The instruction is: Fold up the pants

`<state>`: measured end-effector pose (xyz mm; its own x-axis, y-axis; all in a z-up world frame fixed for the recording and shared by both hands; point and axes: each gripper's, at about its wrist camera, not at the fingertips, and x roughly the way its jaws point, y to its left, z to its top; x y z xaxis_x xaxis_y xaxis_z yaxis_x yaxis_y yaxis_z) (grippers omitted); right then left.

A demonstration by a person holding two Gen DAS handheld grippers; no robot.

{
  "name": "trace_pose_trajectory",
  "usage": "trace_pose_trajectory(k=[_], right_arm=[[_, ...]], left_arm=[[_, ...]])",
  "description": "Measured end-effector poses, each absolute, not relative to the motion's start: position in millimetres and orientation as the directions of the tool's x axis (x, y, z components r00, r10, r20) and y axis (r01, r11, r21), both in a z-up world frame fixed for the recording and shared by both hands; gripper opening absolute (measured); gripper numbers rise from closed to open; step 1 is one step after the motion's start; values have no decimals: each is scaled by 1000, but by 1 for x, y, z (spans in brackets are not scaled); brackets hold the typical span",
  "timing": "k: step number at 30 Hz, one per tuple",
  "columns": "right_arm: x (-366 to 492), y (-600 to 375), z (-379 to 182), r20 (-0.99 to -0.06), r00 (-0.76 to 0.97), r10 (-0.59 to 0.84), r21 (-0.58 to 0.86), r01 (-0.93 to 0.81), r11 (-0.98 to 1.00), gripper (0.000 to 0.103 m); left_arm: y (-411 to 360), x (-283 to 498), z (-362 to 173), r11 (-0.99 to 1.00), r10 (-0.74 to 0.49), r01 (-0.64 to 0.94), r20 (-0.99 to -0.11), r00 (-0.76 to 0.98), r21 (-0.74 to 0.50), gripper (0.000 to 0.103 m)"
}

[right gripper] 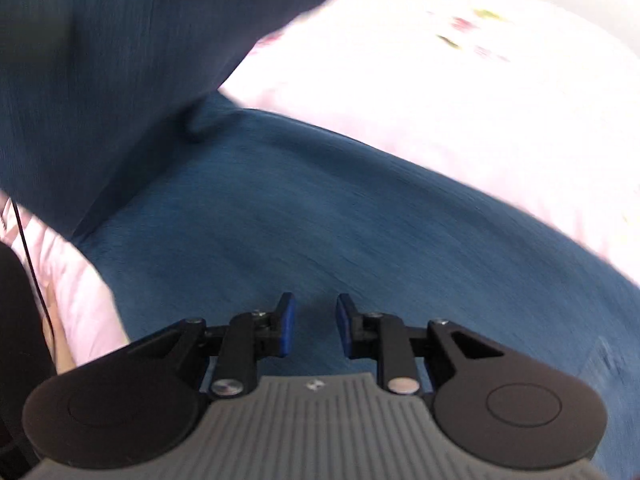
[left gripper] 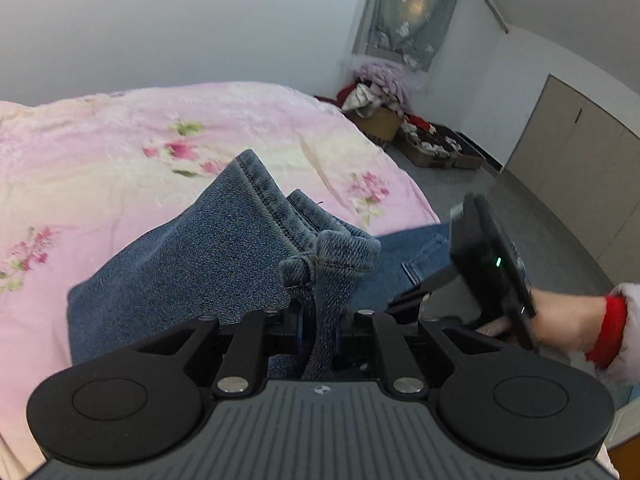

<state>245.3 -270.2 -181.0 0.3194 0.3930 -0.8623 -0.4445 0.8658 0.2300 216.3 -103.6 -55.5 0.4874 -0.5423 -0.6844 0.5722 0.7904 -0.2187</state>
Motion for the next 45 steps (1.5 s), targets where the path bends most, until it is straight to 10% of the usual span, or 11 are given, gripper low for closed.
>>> trace_pose_trajectory(k=[9,17,36,39,45], right_arm=[[229,-309,-186,-878,319,356,236,-358,904,20],[235,-308,-174,-886,330,325,228,-299,927,30],[292,-285,-171,-820,430,378,384,-78,920,31],[299,-286,-179,-820,411,398,424,-31,905,7],[280,-277,-166,-863,391,321,315,-81,946,0]], left_arm=[[-134,210,-129,762,-471,616,-825,313,-201,19],[-122,196,-126,716,-558,619,-798,227,-324,62],[40,289,-106,957,-288,204,-779,557,-207,59],[47,295,-117,959,-284,175,-779,559,-223,55],[46,297,-131,952,-305,175,-771,559,-250,53]])
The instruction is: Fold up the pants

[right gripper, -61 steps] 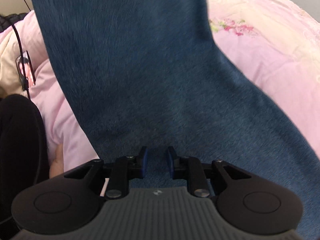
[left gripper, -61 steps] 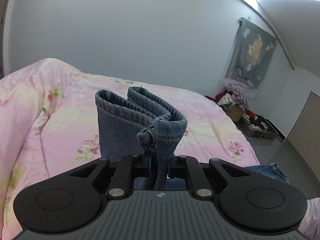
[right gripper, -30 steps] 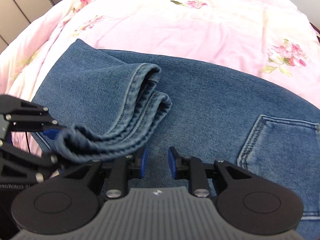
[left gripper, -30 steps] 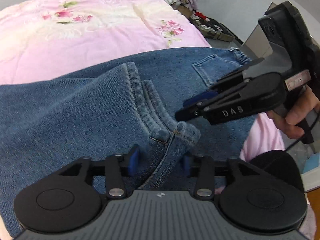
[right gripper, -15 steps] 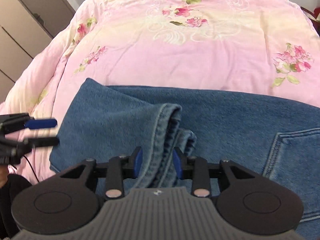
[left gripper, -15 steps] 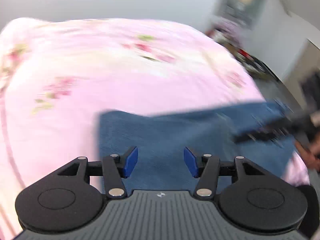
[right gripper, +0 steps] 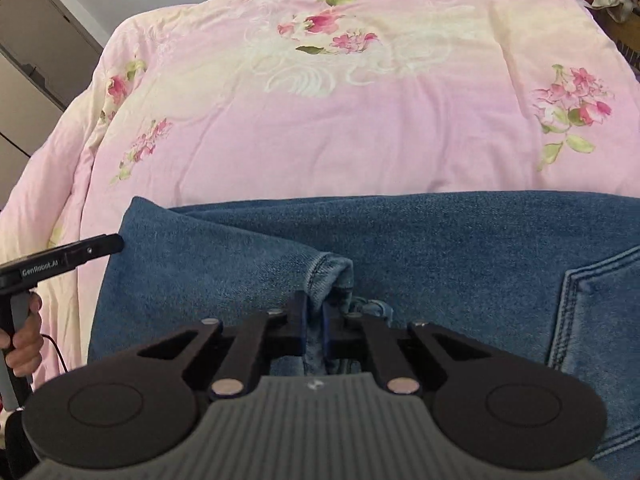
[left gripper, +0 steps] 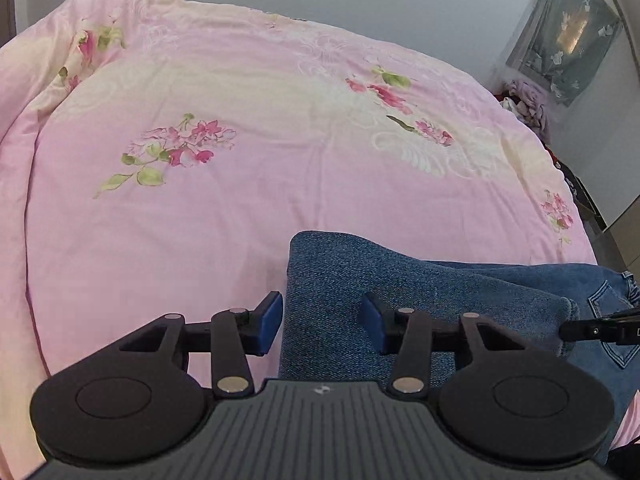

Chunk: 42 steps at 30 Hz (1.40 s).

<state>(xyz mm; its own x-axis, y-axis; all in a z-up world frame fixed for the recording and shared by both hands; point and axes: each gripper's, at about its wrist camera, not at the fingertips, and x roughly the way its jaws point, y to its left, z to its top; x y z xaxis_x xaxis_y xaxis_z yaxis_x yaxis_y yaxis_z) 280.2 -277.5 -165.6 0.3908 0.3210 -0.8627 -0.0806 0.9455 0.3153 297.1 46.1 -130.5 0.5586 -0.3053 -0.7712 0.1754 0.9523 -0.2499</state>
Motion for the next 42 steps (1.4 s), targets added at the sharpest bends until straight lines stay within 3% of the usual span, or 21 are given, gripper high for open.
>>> trace_pose_trajectory(k=[6,12,14,18,21,24,29,32,34,40,42], right_arm=[[291,-279,-192,-900,349,261,262,-45,964,0],[286,-274,-191,-891,378,250,233,-92,968,1],[281,-280,-187,-885,381,268,260,-73,963,9],[274,-291,-186,-882,387,270,293,0,956,57],[271,-295,-192,-886,389,251,286,33,958,60],[273,-299,-204,-870,369,327,387,101,916,62],[276,-283,-214,-865,404,298,367,107,924,60],[269,-274,-207,-863,447,236,299,77,951,25],[263,-273,-196,-850,474,230,290,57,955,13],[270,-275,-162,-793,574,201,252,9,968,9],[280,-279,-162,-807,558,192,252,33,967,9]], left_arm=[[33,305,-145,954,-300,185,-788,537,-238,46],[11,305,-163,971,-217,201,-822,526,-127,46],[6,306,-167,973,-194,211,-831,521,-95,46],[1,306,-171,973,-175,218,-840,513,-70,46],[-3,302,-172,973,-157,229,-836,526,-39,46],[-4,300,-171,974,-152,225,-831,536,-34,46],[2,301,-168,973,-170,226,-829,533,-54,46],[6,302,-165,973,-183,218,-824,536,-74,46],[9,300,-163,974,-194,209,-816,544,-93,46],[28,300,-147,965,-262,154,-778,571,-211,35],[27,302,-146,967,-254,163,-785,565,-196,35]])
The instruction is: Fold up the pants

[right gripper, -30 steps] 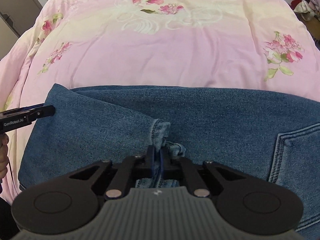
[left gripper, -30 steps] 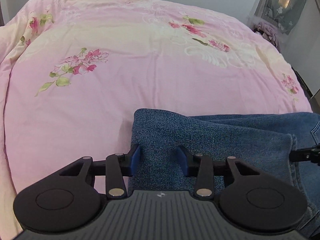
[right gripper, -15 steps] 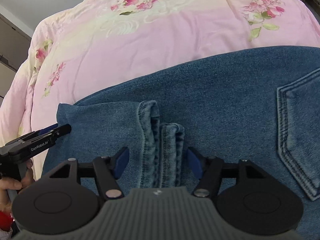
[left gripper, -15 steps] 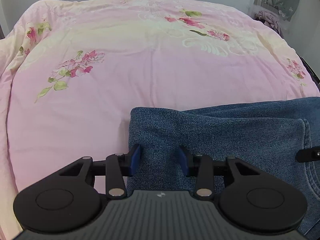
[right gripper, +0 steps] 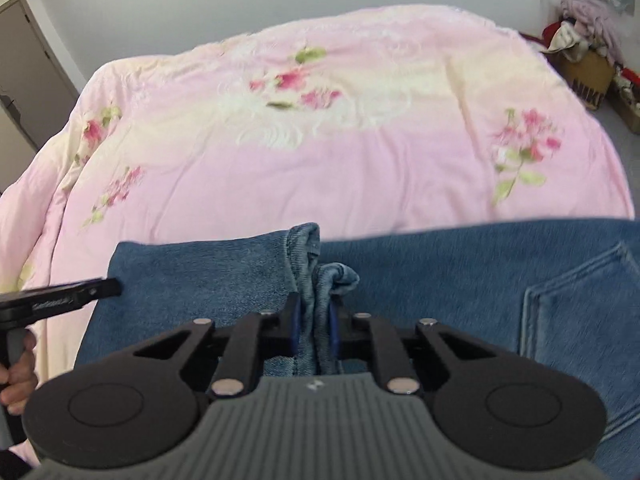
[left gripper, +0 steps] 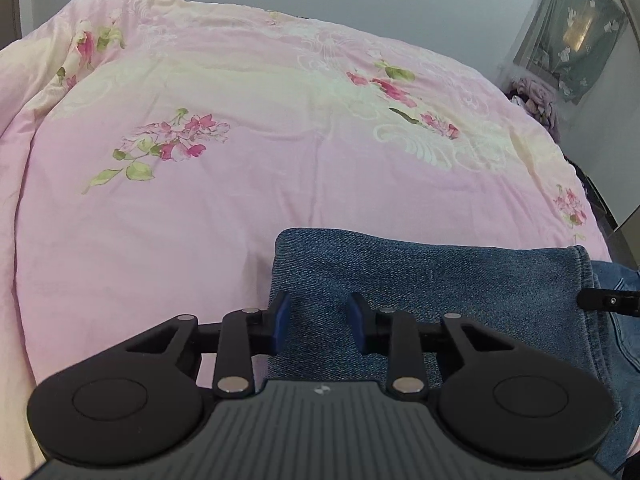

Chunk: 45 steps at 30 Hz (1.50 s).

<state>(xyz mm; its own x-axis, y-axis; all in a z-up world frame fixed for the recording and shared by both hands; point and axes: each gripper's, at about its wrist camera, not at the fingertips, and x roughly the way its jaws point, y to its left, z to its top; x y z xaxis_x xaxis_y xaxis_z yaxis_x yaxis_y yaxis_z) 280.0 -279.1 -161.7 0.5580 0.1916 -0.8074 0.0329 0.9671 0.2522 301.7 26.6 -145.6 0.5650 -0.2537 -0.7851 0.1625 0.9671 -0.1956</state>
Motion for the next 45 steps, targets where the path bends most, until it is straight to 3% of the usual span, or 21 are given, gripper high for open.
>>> trace_pose_trajectory(k=[8,15,19,22,26,29,35,41,45], right_arm=[[294,-284,-204,-876,457,158,223,93,970,12],[251,-282,-163,-841,530,107,116,-16,993,33],[213,-276,-155,-821,542,180,177,-57,983,32],[189,-257,-163,-815,544,201,175,-101,979,17],[171,-249,-184,-822,555,126,94,-86,992,12],[170,-259,-201,-839,529,127,119,-50,992,13],[169,-250,-216,-842,533,84,51,-76,996,13],[167,-270,-196,-832,531,162,172,-30,985,13],[150,-299,-168,-807,570,152,204,29,979,30]], left_arm=[[20,304,-157,967,-246,197,-809,535,-164,35],[37,250,-117,955,-287,230,-784,551,-187,32],[37,216,-118,958,-272,225,-800,535,-175,31],[32,196,-124,960,-259,234,-802,538,-153,26],[29,181,-140,961,-256,228,-814,522,-156,26],[27,181,-154,963,-250,221,-830,499,-157,26],[-1,180,-174,951,-152,310,-848,508,16,26],[0,188,-152,956,-139,292,-866,481,9,26],[-10,185,-128,963,-123,270,-867,483,14,26]])
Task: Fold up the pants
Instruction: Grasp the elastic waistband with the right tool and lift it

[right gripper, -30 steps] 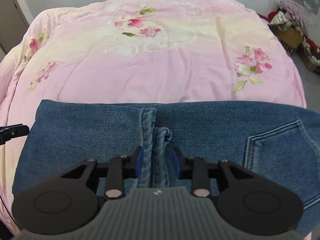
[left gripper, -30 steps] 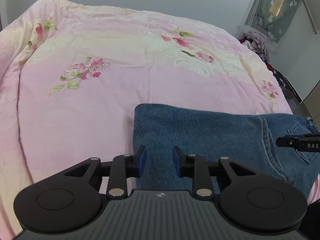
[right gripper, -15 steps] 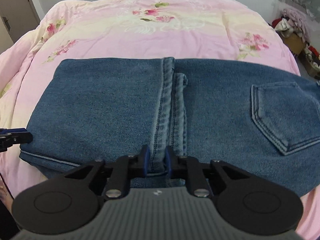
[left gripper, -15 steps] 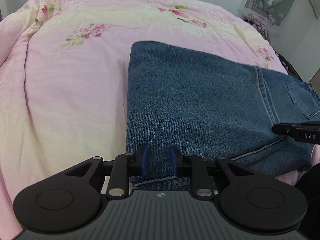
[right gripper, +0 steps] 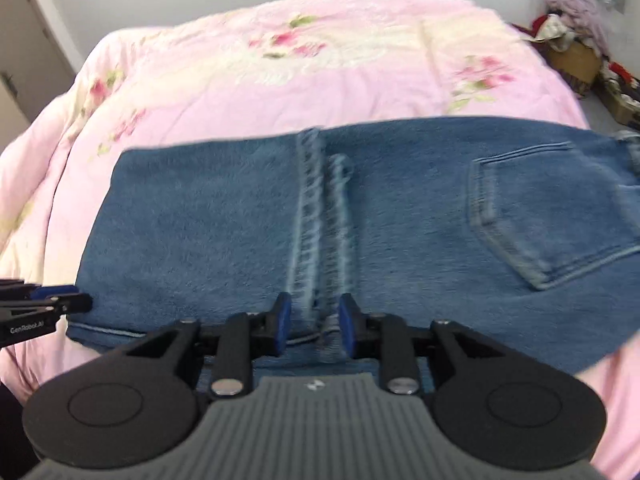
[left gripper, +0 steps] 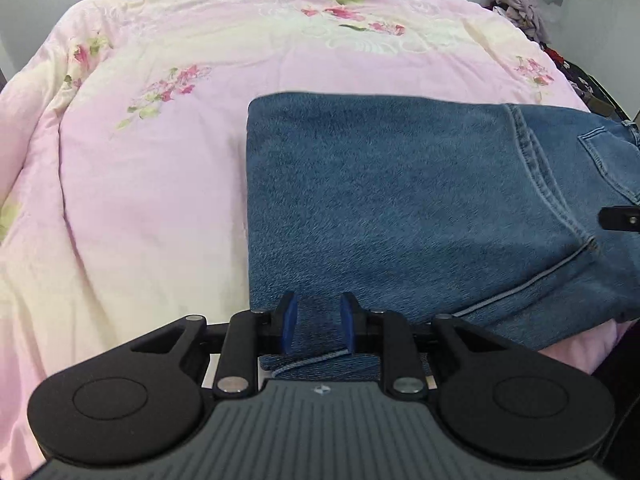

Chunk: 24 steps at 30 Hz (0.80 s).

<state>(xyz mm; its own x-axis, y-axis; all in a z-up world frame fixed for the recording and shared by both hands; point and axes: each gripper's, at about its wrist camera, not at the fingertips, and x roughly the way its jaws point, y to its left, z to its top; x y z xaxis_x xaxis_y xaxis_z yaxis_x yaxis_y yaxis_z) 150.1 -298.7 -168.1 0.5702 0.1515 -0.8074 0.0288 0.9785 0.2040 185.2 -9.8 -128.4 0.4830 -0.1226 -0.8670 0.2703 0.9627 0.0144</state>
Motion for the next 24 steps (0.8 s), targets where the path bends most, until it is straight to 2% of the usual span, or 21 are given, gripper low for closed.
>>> trace_pose_trajectory(k=[3,5,7,14,17,20,24], right_arm=[[141,-329,-153,-814,562,143,205,48,977,39],[135,-350,-145,-819,559,131,189,47,981,41],[131,-371,-138,-830,549,101,148,42,988,53],[116,-465,-121,-826,562,43,71,28,997,52],[120,-510,-124,-848,529,29,73,63,995,56],[126,-552,-136,-882,471,29,114,152,982,56],[134,-607,-163,-892,437,113,267,309,913,59]], left_arm=[[-31,180,-110,942,-149,335,-849,507,34,26],[-49,177,-98,912,-177,406,-839,514,57,27],[-70,175,-88,875,-199,476,-833,516,85,27],[-141,183,-68,771,-284,630,-835,471,93,27],[-171,193,-72,746,-306,661,-841,445,78,27],[-200,200,-83,725,-299,684,-857,419,82,27],[-225,212,-103,724,-255,684,-887,384,87,27]])
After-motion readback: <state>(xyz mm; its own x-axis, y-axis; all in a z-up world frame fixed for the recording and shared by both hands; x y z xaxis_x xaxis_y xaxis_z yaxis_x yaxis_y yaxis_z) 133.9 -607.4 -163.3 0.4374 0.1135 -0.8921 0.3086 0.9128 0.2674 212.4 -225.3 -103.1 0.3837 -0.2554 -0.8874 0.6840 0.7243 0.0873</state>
